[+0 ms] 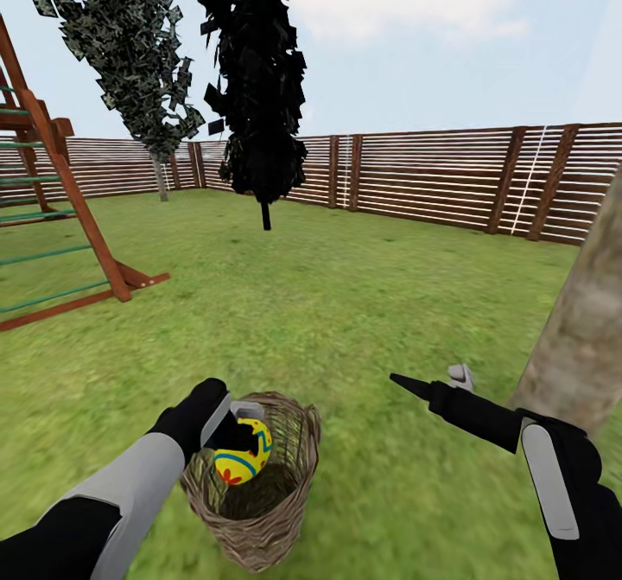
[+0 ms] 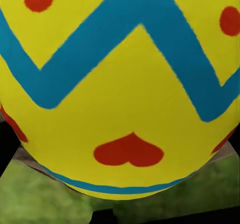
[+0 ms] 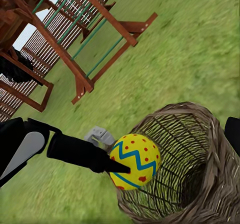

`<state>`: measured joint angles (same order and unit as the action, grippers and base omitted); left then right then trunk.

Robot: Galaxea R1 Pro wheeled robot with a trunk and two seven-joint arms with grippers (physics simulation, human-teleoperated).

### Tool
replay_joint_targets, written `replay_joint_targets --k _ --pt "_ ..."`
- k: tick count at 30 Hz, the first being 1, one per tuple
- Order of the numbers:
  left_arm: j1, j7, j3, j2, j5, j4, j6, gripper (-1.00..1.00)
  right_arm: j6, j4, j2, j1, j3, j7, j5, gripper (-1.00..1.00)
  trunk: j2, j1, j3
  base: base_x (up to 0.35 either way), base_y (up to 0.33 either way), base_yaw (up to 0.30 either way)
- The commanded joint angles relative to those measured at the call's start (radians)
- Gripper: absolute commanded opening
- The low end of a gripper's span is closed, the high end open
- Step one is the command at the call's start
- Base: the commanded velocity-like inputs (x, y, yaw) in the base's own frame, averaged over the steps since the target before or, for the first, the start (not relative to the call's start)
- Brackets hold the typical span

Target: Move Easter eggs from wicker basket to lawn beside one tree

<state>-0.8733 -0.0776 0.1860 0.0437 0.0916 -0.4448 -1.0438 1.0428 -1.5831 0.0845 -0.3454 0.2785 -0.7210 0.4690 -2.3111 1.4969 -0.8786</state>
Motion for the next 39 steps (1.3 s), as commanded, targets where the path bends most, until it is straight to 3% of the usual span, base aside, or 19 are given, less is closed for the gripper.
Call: replay_joint_targets --k 1,14,23,31,35,39 --pt "-0.001 0.004 0.008 -0.002 0.008 -0.003 -0.003 -1.00 0.004 -0.001 0.000 -0.001 0.001 -0.007 -0.005 1.00 0.007 -0.004 0.002 -0.004 0.000 0.000" --pt "0.000 0.003 0.007 -0.004 0.008 -0.040 -0.003 -1.00 0.004 0.000 0.000 -0.001 0.002 -0.005 -0.006 1.00 0.098 -0.054 0.043 0.000 0.000 0.000" --pt "0.001 0.002 0.005 -0.004 0.008 -0.240 -0.003 -1.00 0.004 0.000 0.000 -0.001 0.001 -0.001 -0.009 1.00 0.161 -0.088 0.071 0.000 0.000 0.000" --pt "0.016 0.005 0.009 -0.005 0.005 -0.486 -0.003 -1.00 0.004 0.000 0.000 -0.001 0.001 0.000 -0.009 1.00 0.217 -0.119 0.096 0.000 0.000 0.000" --pt "0.055 0.007 0.011 -0.006 0.005 -0.582 -0.003 -1.00 0.004 0.000 0.000 -0.001 0.002 0.000 -0.008 1.00 0.245 -0.134 0.109 0.000 0.000 0.000" --pt "0.099 0.008 0.043 -0.007 0.006 -0.676 -0.003 -1.00 0.004 0.000 0.000 -0.001 0.002 0.000 -0.007 1.00 0.273 -0.150 0.121 0.000 0.000 0.000"
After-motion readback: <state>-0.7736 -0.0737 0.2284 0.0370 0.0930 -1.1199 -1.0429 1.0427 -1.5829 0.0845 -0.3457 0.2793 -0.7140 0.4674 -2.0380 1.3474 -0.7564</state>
